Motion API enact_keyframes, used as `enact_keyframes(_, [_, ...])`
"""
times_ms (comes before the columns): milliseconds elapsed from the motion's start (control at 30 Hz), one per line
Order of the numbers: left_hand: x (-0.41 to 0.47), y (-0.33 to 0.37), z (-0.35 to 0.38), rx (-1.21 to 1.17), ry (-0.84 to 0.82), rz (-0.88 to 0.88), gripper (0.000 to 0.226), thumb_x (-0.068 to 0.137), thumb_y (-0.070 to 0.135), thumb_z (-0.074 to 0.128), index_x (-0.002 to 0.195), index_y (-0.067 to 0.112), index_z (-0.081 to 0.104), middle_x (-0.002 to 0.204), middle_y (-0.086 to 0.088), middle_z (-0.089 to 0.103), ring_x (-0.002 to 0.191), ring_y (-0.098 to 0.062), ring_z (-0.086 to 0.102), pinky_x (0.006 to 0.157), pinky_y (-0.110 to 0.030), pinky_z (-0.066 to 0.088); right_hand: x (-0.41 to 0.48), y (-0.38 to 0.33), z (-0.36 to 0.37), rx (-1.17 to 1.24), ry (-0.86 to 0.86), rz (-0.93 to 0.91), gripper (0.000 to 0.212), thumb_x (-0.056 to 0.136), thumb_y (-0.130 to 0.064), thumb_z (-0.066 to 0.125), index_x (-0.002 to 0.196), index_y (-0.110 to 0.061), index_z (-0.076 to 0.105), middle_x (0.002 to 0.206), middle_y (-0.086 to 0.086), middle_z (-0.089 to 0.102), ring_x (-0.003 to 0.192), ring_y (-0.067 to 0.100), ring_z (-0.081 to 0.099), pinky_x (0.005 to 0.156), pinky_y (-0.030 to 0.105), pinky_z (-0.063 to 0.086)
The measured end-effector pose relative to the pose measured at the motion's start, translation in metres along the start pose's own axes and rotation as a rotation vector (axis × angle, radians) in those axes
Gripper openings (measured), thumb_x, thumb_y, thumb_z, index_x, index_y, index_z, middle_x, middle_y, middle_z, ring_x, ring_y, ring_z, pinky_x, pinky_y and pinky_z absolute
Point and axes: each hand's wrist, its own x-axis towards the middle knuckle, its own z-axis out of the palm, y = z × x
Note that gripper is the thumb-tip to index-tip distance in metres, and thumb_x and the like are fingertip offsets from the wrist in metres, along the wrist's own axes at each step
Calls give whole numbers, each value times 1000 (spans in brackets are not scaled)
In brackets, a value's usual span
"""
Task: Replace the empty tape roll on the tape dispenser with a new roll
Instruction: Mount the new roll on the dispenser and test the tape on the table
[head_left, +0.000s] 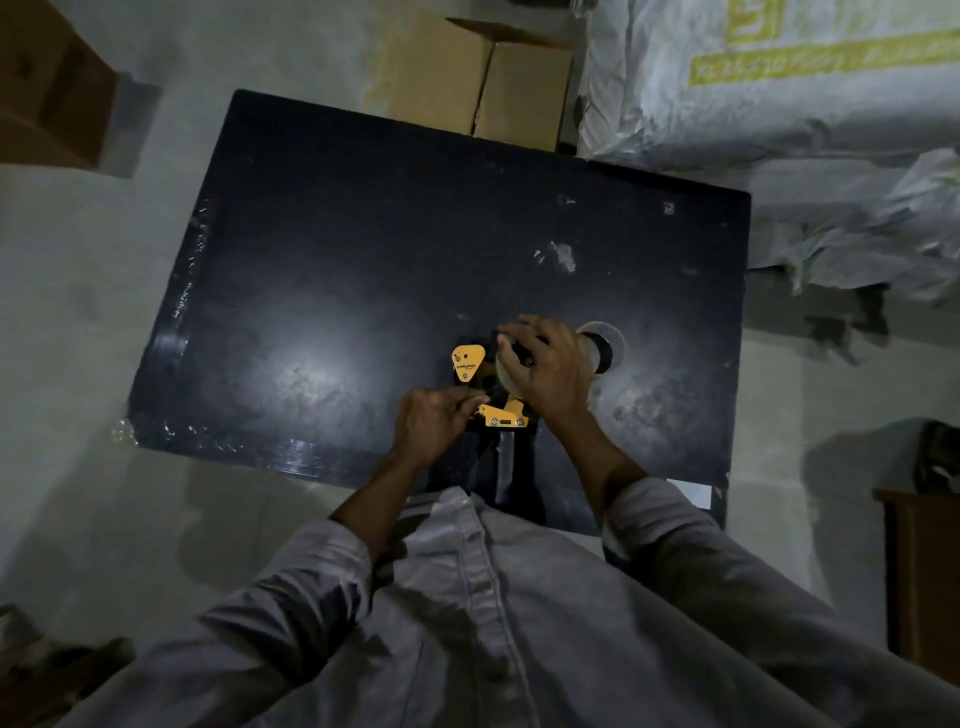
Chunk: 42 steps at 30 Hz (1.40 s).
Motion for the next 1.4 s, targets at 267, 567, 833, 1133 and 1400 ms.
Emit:
enact_keyframes(267, [-4,-8,14,-16,50,18,24,106,46,72,113,32,90,86,3,87,56,-18,75,51,-35,59,5,3,6,-1,-22,7,26,109,-46,68,123,-31,84,117,-4,77,105,22,70,82,41,56])
enact_keyframes(567, [2,2,15,44,71,-16,15,102,37,83,110,27,92,76,0,84,52,-22,73,50,-32,58,13,3,6,-12,-14,27,28,110,-49,64,126,-35,82,110,-1,74,99,24,69,77,40,58])
enact_keyframes(833, [-10,-1,27,125,110,-7,21,108,44,75,113,30,89,69,-5,80,47,-27,68,47,-37,58,13,0,8,-33,-53,85,31,108,-54,61,126,-40,81,109,-3,74,97,25,74,77,38,61])
enact_keyframes(1133, [-16,0,37,94,133,-14,31,104,47,72,106,23,92,62,-8,77,42,-27,64,42,-34,53,-2,2,11,-26,-80,69,31,114,-42,60,136,-33,79,136,1,75,122,23,68,98,38,56])
enact_keyframes(1400, [-19,-7,39,21,94,74,22,98,43,78,105,27,93,65,-9,78,44,-25,69,42,-32,53,-11,19,18,36,-8,77,30,115,-41,59,136,-34,80,139,-1,75,124,22,71,101,38,56])
